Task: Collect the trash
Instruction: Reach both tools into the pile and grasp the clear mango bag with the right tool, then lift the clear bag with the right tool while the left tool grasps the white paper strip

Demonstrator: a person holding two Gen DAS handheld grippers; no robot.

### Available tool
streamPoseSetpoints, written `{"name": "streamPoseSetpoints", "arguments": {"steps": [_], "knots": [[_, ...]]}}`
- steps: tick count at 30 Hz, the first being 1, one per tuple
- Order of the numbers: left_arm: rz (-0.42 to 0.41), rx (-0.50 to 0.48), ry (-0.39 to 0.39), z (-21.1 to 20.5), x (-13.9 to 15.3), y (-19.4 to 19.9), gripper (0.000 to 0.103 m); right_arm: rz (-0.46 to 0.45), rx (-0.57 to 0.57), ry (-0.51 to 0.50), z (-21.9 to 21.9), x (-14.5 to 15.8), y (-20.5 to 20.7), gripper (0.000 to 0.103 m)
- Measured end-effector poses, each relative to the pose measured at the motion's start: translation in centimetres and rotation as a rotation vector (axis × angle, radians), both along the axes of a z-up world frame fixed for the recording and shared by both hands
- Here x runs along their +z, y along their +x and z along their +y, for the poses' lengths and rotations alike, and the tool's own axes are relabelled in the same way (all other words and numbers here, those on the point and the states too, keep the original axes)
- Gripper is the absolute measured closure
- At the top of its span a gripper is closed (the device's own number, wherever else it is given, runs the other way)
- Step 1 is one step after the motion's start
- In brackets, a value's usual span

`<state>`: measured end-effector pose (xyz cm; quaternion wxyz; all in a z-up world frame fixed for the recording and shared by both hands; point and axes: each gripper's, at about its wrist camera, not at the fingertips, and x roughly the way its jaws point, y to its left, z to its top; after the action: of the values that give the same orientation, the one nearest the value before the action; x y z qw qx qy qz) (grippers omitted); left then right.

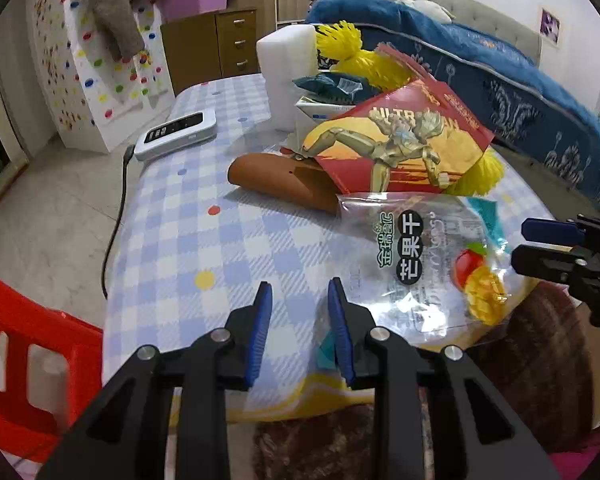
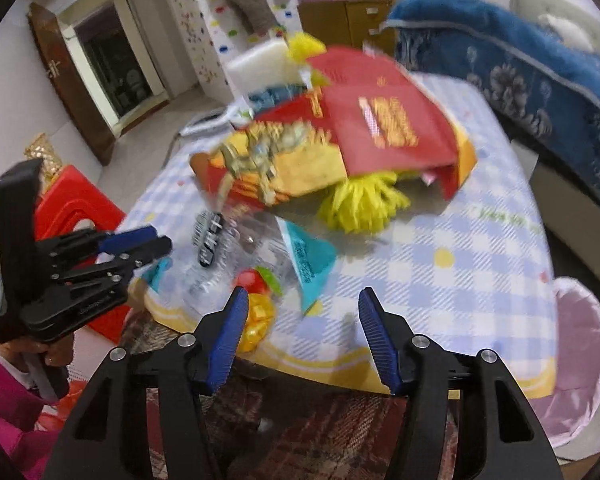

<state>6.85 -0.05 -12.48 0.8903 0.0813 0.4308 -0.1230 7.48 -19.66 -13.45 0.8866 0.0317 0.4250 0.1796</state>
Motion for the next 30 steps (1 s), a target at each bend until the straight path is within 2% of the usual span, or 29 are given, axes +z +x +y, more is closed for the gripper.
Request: {"name": "streamPoseSetpoints", "arguments": {"steps": [2, 5, 6, 9, 13, 16, 18, 19, 20, 21, 22, 24, 25, 26, 30], "knots": [[-0.016, -0.009, 0.039, -0.5, -0.1, 0.0, 0.076, 0.025, 0.007, 0.025, 0.2, -0.7, 0.6, 0.049], [-0.018, -0.008, 0.032, -0.4, -0.2, 0.2, 0.076, 0.016, 0.014, 0.044, 0.3, -0.9, 1.1, 0.050], [-0.022, -0.009, 0.032, -0.4, -0.2, 0.2, 0.076, 0.010, 0.015, 0.050, 0.3, -0.9, 1.3, 0.055], [-0.032, -0.011, 0.036, -0.4, -0.2, 0.1, 0.076, -0.015, 0.024, 0.064, 0.7, -1.2, 2.1, 0.060], [-0.031, -0.006, 0.036, -0.5, -0.3, 0.1, 0.076, -0.041, 0.045, 0.081, 0.9, -1.0, 2.5, 0.060], [-0.033, 0.000, 0.048, -0.7, -0.2, 0.1, 0.076, -0.037, 0.041, 0.147, 0.2, -0.5, 2.2, 0.075], [-0.033, 0.002, 0.053, -0.7, -0.2, 0.1, 0.076, -0.050, 0.038, 0.210, -0.8, 0.5, 1.4, 0.092], [-0.030, 0.003, 0.054, -0.7, -0.1, 0.2, 0.076, -0.049, 0.044, 0.262, -1.4, 1.1, 0.9, 0.094], [-0.022, 0.006, 0.061, -0.7, 0.1, 0.1, 0.076, -0.046, 0.062, 0.323, -1.9, 1.8, 0.3, 0.100], [-0.024, 0.009, 0.065, -0.7, 0.3, 0.0, 0.076, -0.051, 0.065, 0.340, -2.1, 2.5, -0.4, 0.102], [-0.031, 0.009, 0.062, -0.6, 0.9, -0.2, 0.073, -0.060, 0.066, 0.338, -2.2, 3.1, -0.9, 0.102], [-0.058, 0.007, 0.029, -0.3, 2.2, -0.8, 0.056, -0.100, 0.066, 0.335, -2.6, 5.1, -2.6, 0.102], [-0.074, 0.010, 0.016, -0.2, 2.8, -1.0, 0.040, -0.117, 0.066, 0.338, -2.9, 5.9, -3.3, 0.102], [-0.099, 0.012, 0.003, -0.2, 3.6, -1.3, 0.033, -0.149, 0.063, 0.335, -3.4, 7.1, -4.4, 0.102], [-0.139, -0.010, -0.020, -1.4, 5.2, -1.5, 0.033, -0.272, -0.009, 0.271, -6.1, 11.3, -7.4, 0.102]]}}
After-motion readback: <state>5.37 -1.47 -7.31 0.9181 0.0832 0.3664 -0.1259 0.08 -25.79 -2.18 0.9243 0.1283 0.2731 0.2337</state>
